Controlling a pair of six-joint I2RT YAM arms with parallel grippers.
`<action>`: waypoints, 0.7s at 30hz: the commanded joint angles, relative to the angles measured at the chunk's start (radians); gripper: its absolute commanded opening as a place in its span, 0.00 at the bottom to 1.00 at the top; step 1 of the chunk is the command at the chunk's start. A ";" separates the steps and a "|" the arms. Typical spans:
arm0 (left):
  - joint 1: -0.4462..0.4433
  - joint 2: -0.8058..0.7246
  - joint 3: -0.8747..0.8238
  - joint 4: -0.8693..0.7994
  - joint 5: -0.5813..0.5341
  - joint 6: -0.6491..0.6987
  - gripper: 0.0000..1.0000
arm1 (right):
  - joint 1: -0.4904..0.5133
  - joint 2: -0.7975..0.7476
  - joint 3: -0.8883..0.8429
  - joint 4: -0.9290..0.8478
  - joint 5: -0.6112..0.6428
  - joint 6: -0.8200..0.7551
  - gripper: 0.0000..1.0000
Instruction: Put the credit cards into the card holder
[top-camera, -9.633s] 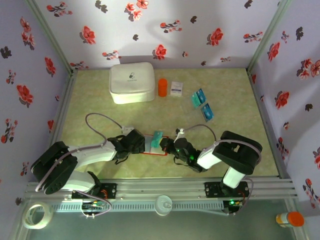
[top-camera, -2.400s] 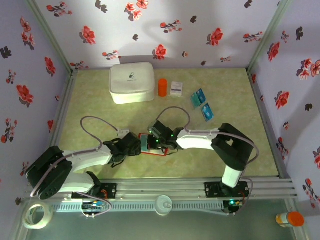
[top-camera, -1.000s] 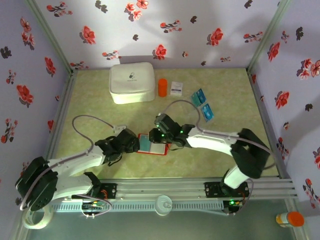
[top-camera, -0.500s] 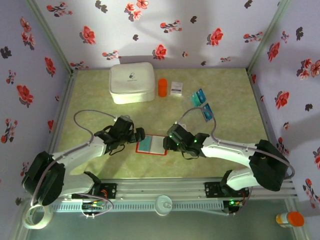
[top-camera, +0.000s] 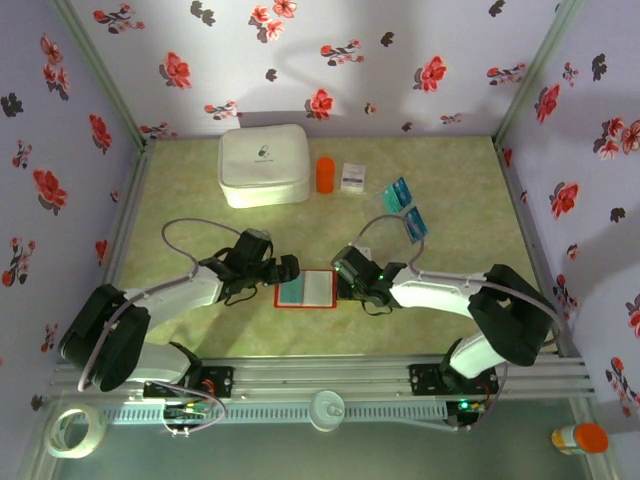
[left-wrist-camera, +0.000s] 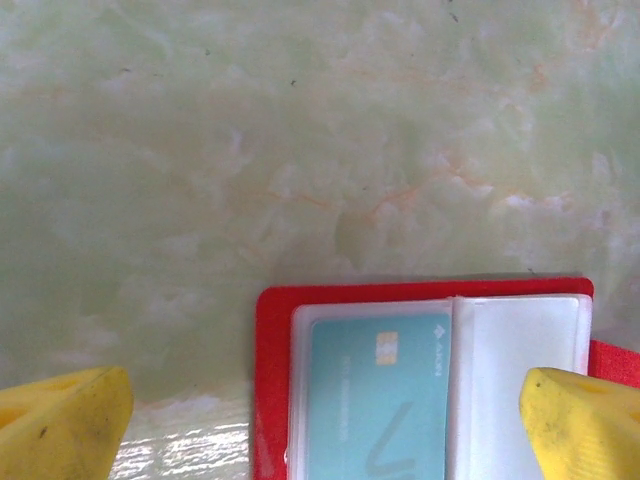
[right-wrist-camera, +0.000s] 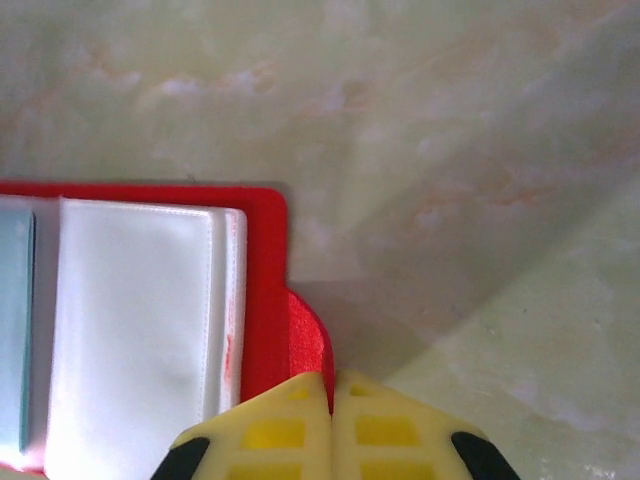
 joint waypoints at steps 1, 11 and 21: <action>0.006 0.026 0.008 0.045 0.032 -0.004 1.00 | -0.021 0.004 0.006 0.018 0.019 -0.026 0.02; 0.006 0.045 -0.010 0.092 0.044 -0.043 1.00 | -0.031 -0.131 -0.036 0.004 -0.037 -0.007 0.27; 0.004 0.044 -0.018 0.121 0.046 -0.078 1.00 | 0.006 -0.174 -0.033 0.062 -0.104 0.035 0.06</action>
